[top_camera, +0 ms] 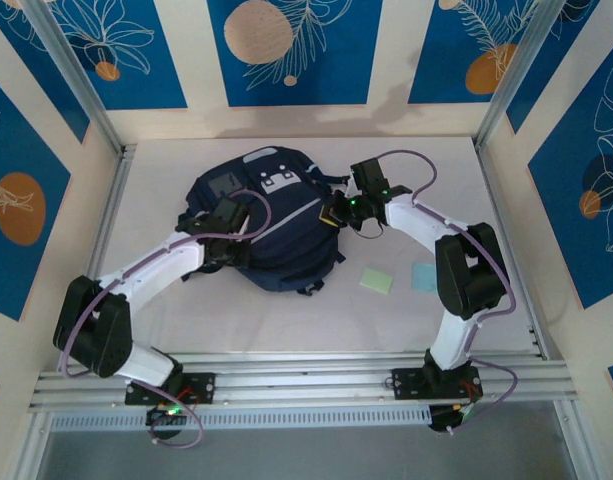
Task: Pack the student bag
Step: Unzip the student bag at the top-center of the table.
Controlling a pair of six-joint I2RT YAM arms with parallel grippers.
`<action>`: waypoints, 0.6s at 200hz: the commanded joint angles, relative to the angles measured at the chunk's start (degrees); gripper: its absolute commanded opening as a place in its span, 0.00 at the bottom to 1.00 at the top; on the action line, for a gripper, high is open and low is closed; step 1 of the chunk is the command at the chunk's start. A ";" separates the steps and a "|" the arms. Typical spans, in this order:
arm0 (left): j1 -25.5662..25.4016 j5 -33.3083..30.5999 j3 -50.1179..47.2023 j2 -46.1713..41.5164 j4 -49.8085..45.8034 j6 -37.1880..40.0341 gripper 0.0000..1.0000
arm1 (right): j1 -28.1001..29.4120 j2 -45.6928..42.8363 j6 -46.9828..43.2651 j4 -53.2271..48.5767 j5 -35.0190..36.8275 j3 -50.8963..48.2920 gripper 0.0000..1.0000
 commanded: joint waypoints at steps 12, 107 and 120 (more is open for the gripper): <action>1.31 1.68 0.72 -0.50 -0.04 1.12 0.46 | -1.52 -1.97 -5.10 -1.62 -0.99 3.24 0.25; 0.96 7.82 1.92 -3.11 17.59 -1.68 1.00 | -1.49 -14.58 -7.61 -30.84 22.19 -8.03 0.94; 0.87 8.94 2.91 -1.55 18.61 -2.02 1.00 | -1.16 -15.87 -5.81 -32.55 25.18 -10.50 0.96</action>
